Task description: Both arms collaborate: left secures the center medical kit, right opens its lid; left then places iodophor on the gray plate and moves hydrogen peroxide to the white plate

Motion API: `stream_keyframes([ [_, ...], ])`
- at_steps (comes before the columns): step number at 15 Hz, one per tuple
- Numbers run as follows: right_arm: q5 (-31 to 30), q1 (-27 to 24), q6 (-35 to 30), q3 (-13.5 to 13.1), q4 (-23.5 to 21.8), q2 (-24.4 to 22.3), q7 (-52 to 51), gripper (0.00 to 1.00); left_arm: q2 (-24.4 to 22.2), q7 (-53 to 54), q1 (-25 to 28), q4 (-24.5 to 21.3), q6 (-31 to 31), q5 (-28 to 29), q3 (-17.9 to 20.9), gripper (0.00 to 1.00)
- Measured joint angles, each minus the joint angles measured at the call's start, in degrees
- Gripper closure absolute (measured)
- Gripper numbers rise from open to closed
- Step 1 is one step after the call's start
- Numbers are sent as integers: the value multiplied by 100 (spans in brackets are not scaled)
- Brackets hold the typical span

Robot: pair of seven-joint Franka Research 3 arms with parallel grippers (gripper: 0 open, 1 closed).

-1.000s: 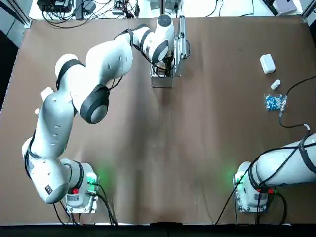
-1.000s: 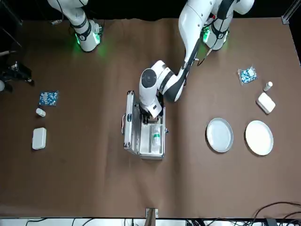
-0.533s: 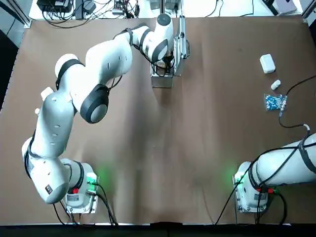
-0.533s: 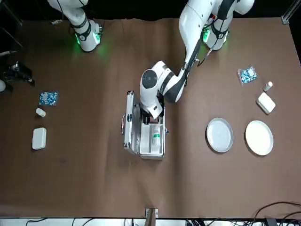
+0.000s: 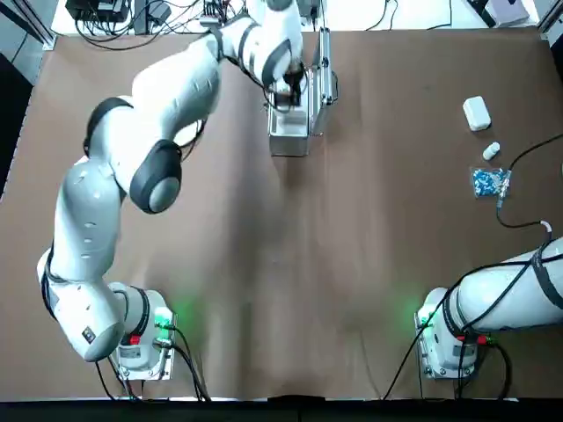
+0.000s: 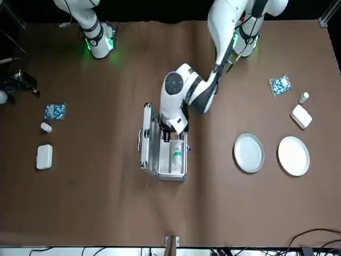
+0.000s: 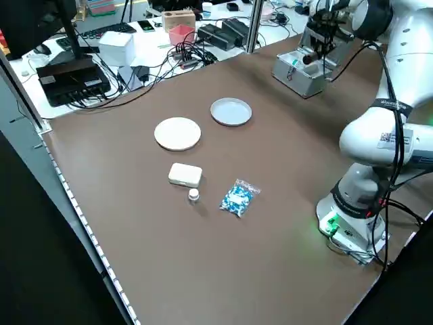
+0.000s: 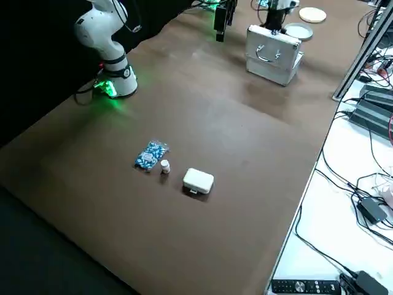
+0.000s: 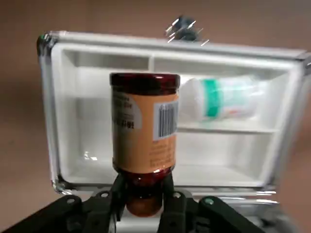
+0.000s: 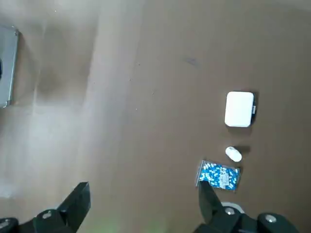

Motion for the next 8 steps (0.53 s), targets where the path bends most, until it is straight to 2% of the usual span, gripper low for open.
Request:
stream_keyframes([
  [4,-1,13,0,0,-2,0,0,1,-326,595,472,-5,-323,-387,-10,67],
  [8,-3,15,-1,0,-3,0,0,1,-431,1344,1075,-20,-718,-656,-17,67],
])
